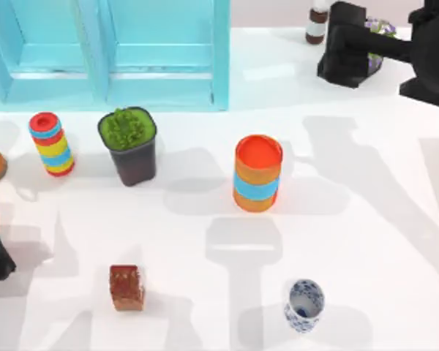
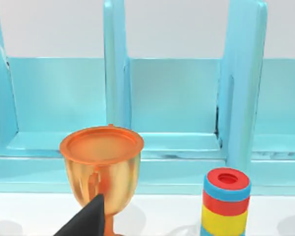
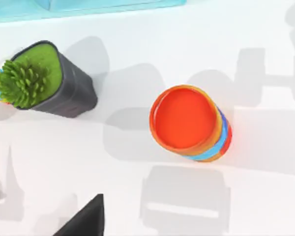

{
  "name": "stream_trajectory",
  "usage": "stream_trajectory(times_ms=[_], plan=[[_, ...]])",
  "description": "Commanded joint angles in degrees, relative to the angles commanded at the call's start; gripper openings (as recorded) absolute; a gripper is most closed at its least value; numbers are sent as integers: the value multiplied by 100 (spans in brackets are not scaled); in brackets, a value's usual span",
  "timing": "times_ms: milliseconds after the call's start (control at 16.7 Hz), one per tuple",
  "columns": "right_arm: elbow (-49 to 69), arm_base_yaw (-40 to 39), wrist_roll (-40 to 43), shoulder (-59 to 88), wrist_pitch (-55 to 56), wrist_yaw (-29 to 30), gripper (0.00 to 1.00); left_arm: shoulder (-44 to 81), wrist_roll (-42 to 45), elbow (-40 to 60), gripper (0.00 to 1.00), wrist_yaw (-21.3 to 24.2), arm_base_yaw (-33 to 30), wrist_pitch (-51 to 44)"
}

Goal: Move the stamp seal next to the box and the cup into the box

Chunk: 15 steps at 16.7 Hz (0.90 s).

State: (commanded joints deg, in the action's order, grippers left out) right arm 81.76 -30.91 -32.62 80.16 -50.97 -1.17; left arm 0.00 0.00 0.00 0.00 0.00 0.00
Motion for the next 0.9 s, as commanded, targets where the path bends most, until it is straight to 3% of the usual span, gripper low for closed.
stream_trajectory(times_ms=[540, 900], plan=[[5240, -1923, -1914, 4958, -3114, 59, 100, 0, 0, 0, 100, 0, 0, 0], [7704, -2773, -2749, 7107, -4428, 137, 100, 0, 0, 0, 100, 0, 0, 0]])
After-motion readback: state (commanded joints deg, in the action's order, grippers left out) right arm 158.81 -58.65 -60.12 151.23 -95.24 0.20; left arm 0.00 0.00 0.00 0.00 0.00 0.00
